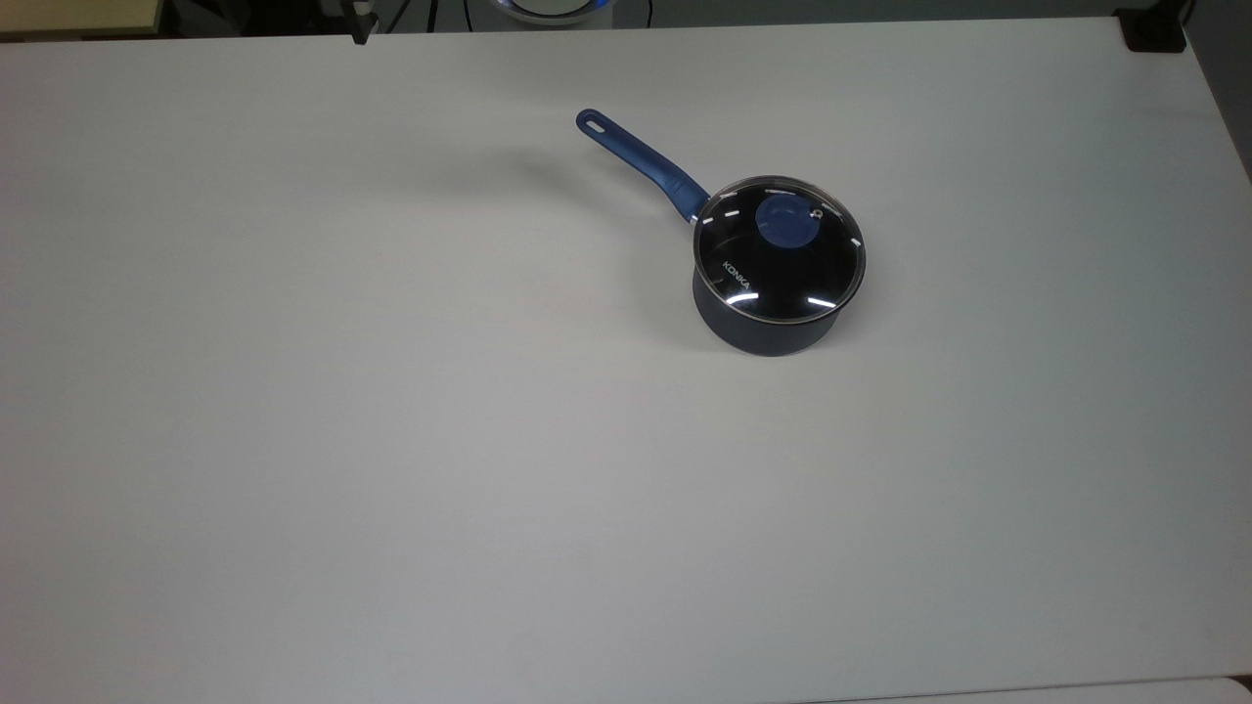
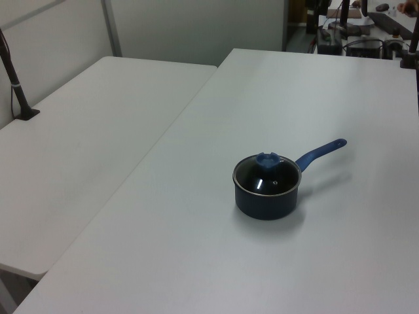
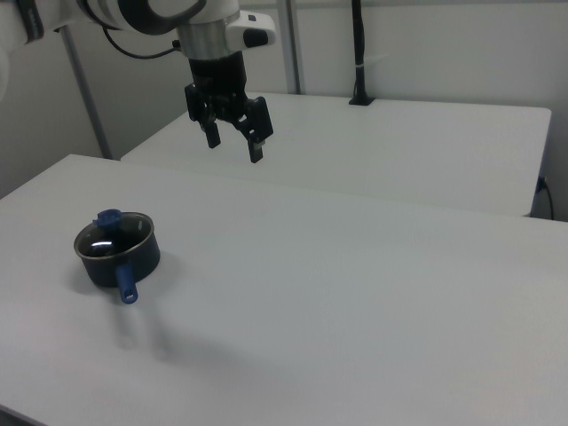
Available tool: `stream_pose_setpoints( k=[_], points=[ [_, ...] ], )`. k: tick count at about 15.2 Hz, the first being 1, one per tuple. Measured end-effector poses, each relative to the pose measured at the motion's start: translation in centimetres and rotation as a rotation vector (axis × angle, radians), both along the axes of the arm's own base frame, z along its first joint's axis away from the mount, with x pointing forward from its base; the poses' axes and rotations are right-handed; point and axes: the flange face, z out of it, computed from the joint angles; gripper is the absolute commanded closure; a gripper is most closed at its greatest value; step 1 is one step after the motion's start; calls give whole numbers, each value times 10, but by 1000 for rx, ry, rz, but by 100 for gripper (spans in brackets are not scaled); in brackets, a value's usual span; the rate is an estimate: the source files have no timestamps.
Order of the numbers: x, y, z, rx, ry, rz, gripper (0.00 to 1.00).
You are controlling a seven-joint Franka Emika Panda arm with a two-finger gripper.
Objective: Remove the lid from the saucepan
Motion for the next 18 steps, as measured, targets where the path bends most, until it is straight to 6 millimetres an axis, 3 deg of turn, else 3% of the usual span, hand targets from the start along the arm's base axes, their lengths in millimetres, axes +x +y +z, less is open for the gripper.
stream_pose_setpoints(
  k=[18],
  points=[
    [-2, -1, 3, 2, -2, -24, 0]
  ],
)
